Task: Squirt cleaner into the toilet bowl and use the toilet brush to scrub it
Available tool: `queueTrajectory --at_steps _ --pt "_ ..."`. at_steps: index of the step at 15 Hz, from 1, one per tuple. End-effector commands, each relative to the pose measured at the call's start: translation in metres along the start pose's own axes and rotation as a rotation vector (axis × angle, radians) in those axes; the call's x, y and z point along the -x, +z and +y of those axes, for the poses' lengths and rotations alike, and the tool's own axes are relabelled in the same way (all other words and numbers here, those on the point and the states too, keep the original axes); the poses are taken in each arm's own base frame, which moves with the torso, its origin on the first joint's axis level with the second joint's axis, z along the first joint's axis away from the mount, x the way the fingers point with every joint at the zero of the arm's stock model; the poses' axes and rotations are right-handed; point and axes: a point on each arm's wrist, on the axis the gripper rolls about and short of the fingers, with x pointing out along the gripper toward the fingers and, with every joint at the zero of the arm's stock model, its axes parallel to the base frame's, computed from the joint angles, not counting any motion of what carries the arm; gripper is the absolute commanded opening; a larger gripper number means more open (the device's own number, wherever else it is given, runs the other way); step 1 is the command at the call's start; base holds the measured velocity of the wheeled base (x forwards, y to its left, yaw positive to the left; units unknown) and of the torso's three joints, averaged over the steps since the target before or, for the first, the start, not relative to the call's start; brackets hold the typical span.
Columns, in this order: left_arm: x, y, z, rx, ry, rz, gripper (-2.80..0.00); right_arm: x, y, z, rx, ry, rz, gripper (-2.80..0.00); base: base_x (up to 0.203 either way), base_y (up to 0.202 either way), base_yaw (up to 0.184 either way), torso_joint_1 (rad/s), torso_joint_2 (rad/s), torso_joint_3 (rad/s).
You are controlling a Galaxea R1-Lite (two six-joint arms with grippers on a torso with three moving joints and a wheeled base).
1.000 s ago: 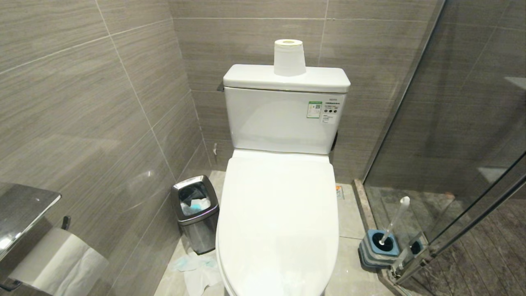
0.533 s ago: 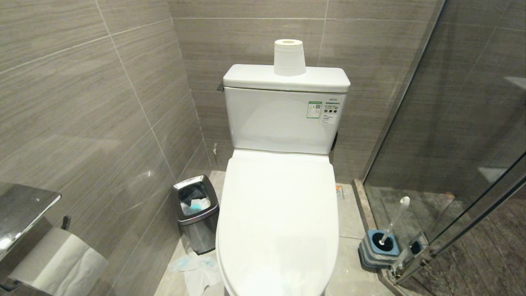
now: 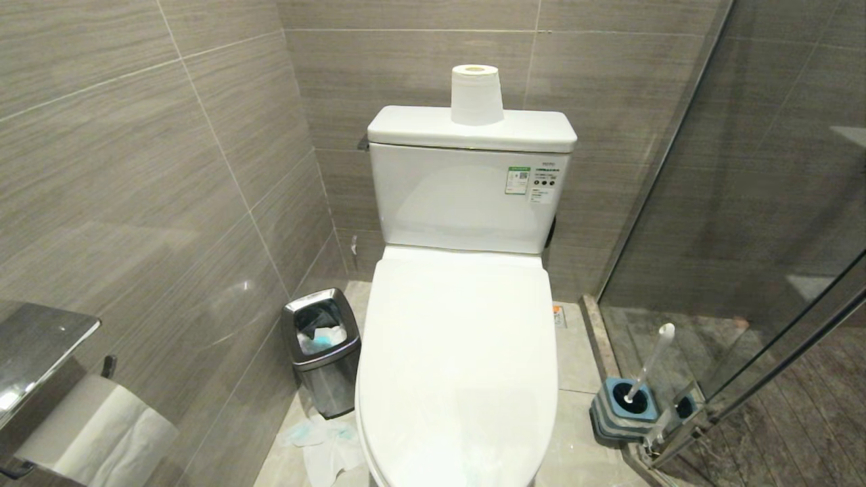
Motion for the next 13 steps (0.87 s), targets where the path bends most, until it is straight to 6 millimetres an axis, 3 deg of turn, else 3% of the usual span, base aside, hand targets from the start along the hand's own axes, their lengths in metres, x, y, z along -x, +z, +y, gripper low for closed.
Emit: queueTrajectory --at_steps 1,13 --pt "-0.0001 0.0 0.0 0.0 0.0 0.001 -2.8 -0.0001 0.0 0.0 0.0 0.0 0.001 -2.8 0.0 0.0 0.0 0.0 0.0 0.0" --pt "-0.0001 0.0 0.0 0.0 0.0 0.002 -2.8 -0.0002 -0.0004 -0.0001 -0.001 -0.001 0.002 -2.8 0.0 0.0 0.0 0.0 0.0 0.0"
